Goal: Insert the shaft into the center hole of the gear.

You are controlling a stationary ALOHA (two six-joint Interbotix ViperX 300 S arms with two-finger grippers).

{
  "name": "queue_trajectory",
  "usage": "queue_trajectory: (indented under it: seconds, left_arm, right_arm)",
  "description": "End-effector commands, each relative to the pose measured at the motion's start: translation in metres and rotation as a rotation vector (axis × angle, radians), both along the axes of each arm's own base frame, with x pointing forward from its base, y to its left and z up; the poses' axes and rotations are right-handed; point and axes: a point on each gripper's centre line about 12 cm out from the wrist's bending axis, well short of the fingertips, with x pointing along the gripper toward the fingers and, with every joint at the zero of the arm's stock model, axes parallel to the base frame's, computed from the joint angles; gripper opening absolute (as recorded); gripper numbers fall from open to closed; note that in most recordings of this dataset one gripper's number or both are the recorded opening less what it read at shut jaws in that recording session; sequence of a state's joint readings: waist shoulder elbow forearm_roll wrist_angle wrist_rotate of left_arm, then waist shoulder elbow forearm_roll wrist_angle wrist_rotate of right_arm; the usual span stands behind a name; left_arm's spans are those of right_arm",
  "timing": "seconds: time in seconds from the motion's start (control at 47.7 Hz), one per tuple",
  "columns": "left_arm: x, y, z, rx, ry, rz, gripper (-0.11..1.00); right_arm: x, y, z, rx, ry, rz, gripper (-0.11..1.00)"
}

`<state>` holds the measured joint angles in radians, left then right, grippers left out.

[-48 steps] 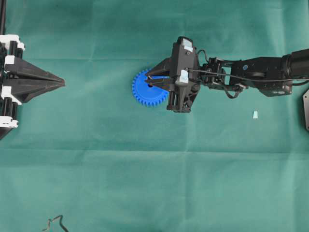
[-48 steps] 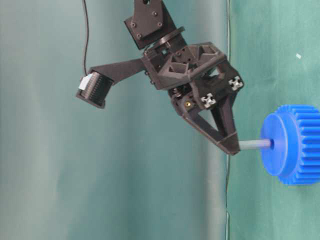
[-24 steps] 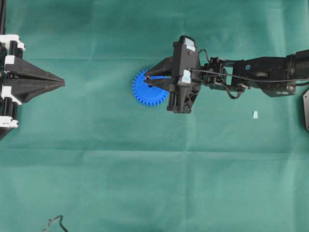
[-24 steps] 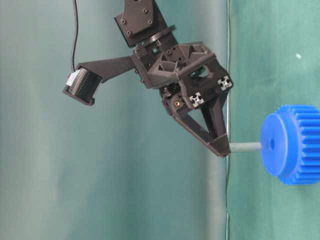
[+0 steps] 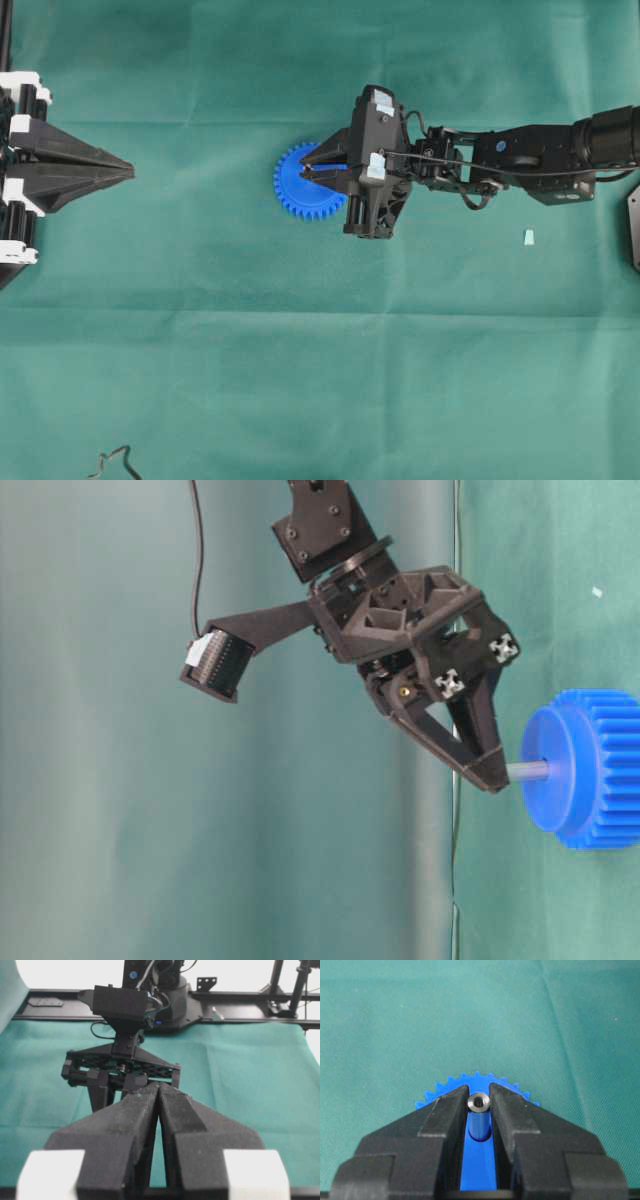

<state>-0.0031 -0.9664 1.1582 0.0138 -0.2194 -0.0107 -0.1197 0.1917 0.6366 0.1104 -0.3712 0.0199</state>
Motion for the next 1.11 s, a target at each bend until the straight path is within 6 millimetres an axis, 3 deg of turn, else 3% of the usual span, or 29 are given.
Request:
queue_trajectory:
  seconds: [0.0, 0.272, 0.775, 0.838, 1.006, 1.089]
  left_arm:
    - [0.002, 0.0, 0.011, 0.001, -0.031, 0.0, 0.0]
    - [0.002, 0.0, 0.011, 0.003, -0.031, 0.001, 0.0]
    - [0.003, 0.0, 0.011, 0.001, -0.031, 0.001, 0.0]
    - [0.003, 0.0, 0.011, 0.001, -0.031, 0.001, 0.0]
    - [0.003, 0.0, 0.01, 0.003, -0.028, 0.001, 0.0]
    - [0.003, 0.0, 0.011, 0.003, -0.031, 0.001, 0.0]
  right_arm:
    - [0.002, -0.001, 0.009, -0.006, -0.033, -0.002, 0.16]
    - [0.002, 0.003, -0.008, 0.001, 0.009, 0.007, 0.16]
    - [0.004, 0.005, -0.006, 0.003, 0.006, 0.01, 0.18]
    - [0.005, 0.005, -0.005, 0.008, 0.002, 0.004, 0.3]
    - [0.006, 0.004, -0.002, 0.016, -0.006, -0.006, 0.82]
    - [0.006, 0.003, 0.001, 0.015, -0.014, -0.008, 0.96]
